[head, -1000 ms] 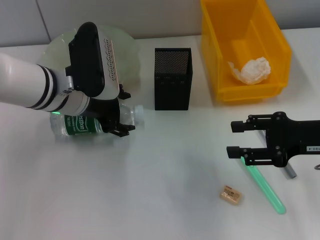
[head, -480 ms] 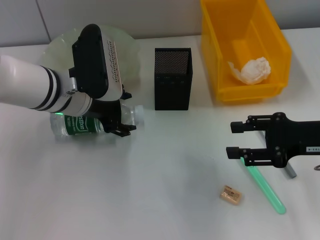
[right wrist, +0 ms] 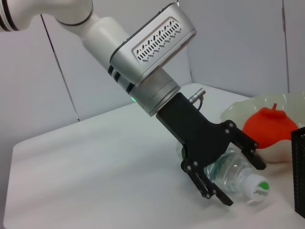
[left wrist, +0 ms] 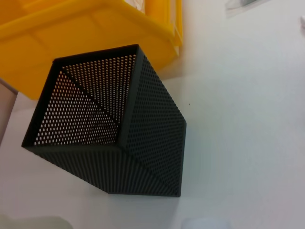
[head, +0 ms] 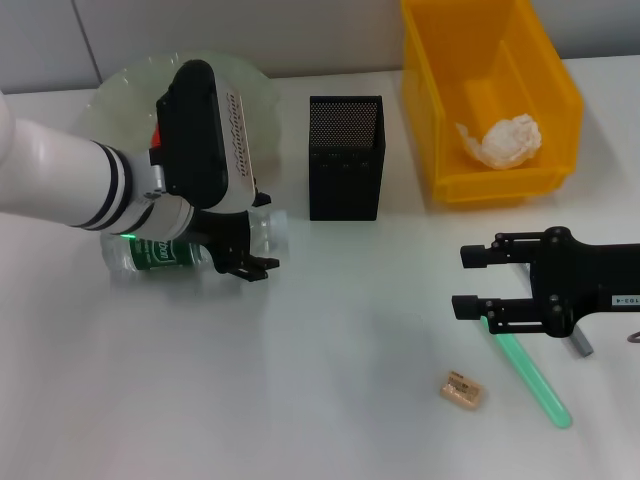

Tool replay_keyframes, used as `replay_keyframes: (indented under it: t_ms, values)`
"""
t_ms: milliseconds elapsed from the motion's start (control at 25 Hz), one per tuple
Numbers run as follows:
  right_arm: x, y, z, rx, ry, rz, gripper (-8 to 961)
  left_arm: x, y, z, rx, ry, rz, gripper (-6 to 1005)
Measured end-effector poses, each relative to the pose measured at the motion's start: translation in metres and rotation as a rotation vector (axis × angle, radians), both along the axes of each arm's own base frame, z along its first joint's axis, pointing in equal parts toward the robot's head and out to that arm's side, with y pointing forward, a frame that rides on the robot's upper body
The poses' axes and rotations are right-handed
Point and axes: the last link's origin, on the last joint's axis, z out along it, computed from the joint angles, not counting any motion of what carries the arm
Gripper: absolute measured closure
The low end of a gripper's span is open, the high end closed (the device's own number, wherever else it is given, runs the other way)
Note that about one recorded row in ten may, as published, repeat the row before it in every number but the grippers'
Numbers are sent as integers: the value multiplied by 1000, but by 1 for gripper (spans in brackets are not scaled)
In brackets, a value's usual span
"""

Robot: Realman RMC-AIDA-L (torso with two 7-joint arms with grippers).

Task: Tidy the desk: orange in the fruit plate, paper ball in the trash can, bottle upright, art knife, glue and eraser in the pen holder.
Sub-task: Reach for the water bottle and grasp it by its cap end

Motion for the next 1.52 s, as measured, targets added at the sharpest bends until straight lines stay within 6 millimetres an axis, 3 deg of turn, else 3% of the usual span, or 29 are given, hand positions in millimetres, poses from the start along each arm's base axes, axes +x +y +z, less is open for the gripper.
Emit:
replay_keyframes:
  t_ms: [1520]
  values:
    - [1,-1,0,-3,2,-2,284,4,4,-7,36,-11,1,204]
